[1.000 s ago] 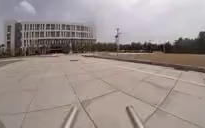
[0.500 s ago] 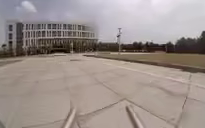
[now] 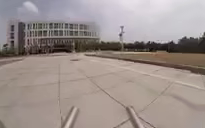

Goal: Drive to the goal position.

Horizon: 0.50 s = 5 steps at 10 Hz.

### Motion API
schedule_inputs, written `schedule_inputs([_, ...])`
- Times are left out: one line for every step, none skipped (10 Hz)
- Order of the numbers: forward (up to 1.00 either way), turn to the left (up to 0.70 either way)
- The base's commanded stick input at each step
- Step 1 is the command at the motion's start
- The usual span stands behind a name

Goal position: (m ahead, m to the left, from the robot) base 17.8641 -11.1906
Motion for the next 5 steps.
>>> schedule_inputs([0.70,0.00])
schedule_inputs([0.70,0.00])
schedule_inputs([0.70,0.00])
schedule_inputs([0.70,0.00])
schedule_inputs([0.70,0.00])
